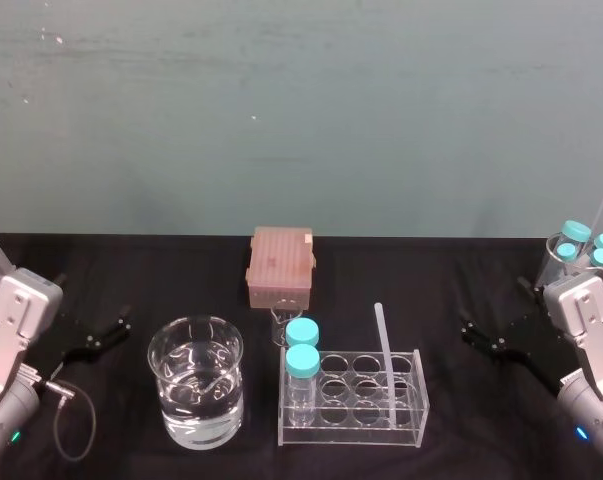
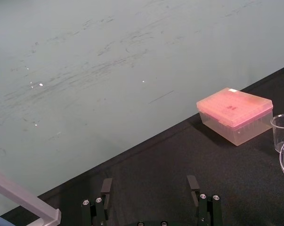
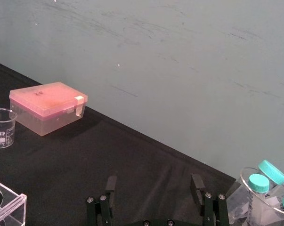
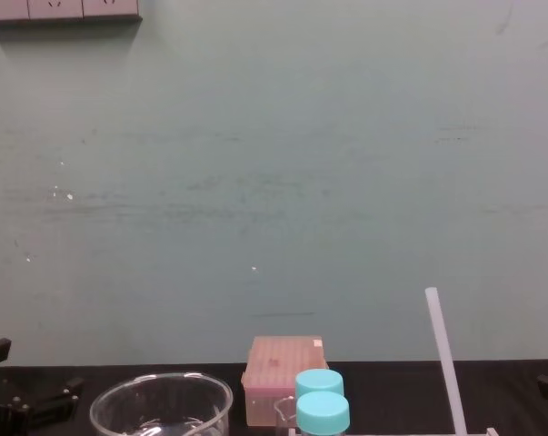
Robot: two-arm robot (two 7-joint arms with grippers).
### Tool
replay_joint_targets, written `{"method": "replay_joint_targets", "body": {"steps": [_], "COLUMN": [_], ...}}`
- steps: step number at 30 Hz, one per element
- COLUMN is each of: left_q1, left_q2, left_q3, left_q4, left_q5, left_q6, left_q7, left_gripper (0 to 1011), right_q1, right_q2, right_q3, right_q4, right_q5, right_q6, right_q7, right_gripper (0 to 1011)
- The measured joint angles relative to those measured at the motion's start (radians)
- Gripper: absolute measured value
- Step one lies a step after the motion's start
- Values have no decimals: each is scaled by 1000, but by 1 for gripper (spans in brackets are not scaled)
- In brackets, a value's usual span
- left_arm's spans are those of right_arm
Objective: Pick up the stirring rod with one hand, then place it down.
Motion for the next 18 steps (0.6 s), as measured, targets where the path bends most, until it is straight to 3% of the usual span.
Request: {"method": "replay_joint_targets", "body": {"steps": [18], "left_q1": [0], "left_q2": [0], "left_q3": [0], "left_q4": [0], "left_q5": [0], "left_q6": [0], "left_q7": [0], "left_gripper": [1005], "right_q1": [0], "right_q2": [0], "right_q3": [0], "right_q4": [0], "right_q5": [0], "right_q6": [0], "right_q7": [0], "right_gripper": [1002]}}
